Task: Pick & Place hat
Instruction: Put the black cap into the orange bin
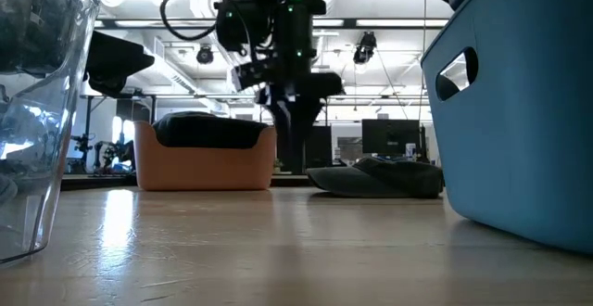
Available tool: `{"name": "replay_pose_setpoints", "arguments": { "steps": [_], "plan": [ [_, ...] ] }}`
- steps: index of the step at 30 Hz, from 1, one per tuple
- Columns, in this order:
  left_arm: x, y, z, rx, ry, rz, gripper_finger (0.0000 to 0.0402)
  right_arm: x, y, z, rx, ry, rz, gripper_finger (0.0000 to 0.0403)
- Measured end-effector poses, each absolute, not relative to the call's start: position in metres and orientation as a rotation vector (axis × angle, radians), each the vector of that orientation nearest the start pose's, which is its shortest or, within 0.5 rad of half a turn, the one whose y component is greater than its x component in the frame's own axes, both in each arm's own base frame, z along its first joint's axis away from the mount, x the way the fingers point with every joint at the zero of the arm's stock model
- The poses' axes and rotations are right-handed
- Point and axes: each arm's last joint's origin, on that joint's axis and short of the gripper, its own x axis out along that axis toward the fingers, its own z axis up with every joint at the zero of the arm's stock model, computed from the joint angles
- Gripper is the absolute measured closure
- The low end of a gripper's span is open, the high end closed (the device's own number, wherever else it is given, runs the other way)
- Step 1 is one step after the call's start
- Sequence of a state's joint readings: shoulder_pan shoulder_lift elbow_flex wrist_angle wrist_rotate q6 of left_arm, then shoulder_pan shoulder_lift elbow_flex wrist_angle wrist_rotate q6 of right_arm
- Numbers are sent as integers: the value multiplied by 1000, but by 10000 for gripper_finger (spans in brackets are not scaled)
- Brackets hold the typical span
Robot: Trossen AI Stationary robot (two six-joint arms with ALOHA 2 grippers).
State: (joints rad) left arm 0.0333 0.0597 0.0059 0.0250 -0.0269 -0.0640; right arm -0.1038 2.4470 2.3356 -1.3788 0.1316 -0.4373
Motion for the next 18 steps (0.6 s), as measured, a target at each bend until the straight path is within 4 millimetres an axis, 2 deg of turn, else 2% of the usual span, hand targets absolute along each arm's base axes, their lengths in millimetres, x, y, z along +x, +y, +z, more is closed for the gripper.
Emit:
{"name": "replay_pose_setpoints", "arguments": {
  "steps": [4, 7, 9, 11, 14, 16, 18],
  "plan": [
    [101, 4, 163, -64, 27, 61, 262, 478, -60, 205, -500, 1509, 264, 212],
    [101, 4, 163, -64, 27, 61, 262, 478, -67, 202, -485, 1510, 244, 218],
    [101, 4, 163, -64, 27, 61, 262, 479, -72, 199, -438, 1519, 97, 222],
    [101, 4, 163, -64, 27, 61, 262, 481, -77, 197, -350, 1500, -186, 224],
    [101, 4, 163, -64, 27, 62, 262, 478, -81, 198, -128, 1446, -567, 225],
    [101, 4, 163, -64, 27, 61, 262, 474, -80, 197, 31, 1423, -682, 225],
    [101, 4, 163, -64, 27, 62, 262, 476, -76, 196, 174, 1393, -706, 225]
  ]
}}
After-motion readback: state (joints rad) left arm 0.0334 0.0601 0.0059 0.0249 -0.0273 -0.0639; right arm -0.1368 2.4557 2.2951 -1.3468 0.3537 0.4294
